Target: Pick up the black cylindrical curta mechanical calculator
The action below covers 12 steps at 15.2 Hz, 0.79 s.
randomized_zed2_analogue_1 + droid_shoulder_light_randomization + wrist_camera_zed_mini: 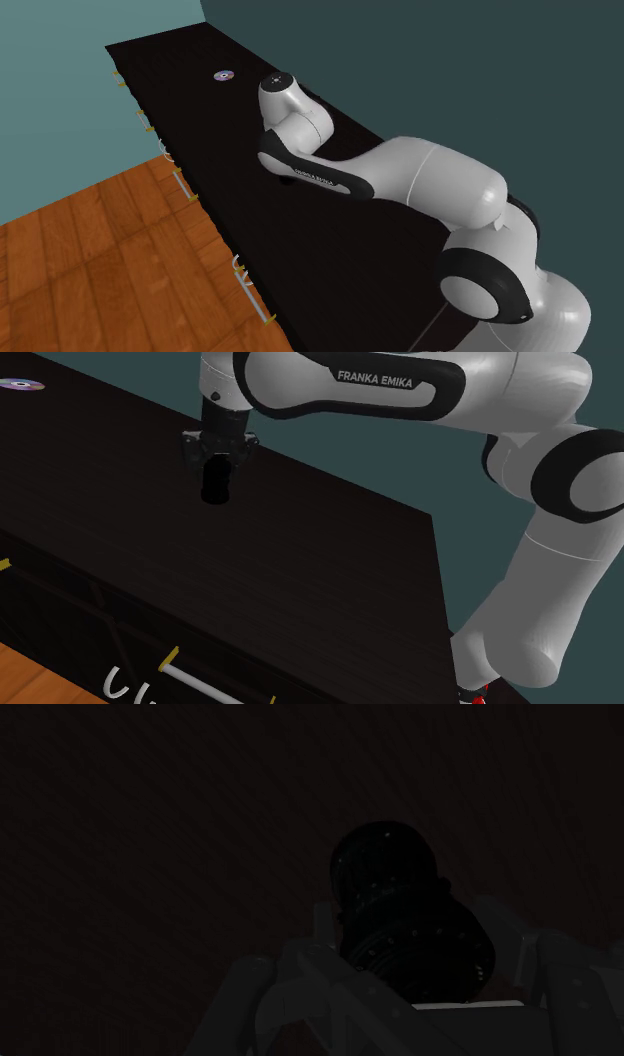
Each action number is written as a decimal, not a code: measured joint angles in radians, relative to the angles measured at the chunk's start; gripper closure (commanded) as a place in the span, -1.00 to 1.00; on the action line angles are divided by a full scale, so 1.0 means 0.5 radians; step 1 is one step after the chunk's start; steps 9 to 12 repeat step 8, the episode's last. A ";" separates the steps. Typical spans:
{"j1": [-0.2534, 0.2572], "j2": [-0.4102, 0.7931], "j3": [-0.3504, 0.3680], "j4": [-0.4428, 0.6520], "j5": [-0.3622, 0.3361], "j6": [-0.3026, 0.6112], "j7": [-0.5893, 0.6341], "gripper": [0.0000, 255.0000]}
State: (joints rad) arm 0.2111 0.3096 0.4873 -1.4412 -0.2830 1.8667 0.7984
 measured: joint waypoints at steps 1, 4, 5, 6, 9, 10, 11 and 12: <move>0.001 -0.006 0.002 0.019 0.004 -0.024 -0.004 1.00; 0.014 0.009 0.004 0.124 0.001 -0.114 -0.016 1.00; 0.017 0.011 0.004 0.153 0.001 -0.141 -0.021 1.00; 0.029 0.027 0.005 0.205 -0.006 -0.178 -0.021 1.00; 0.033 0.031 0.005 0.249 -0.006 -0.219 -0.029 1.00; 0.033 0.031 0.005 0.249 -0.006 -0.219 -0.029 1.00; 0.033 0.031 0.005 0.249 -0.006 -0.219 -0.029 1.00; 0.033 0.031 0.005 0.249 -0.006 -0.219 -0.029 1.00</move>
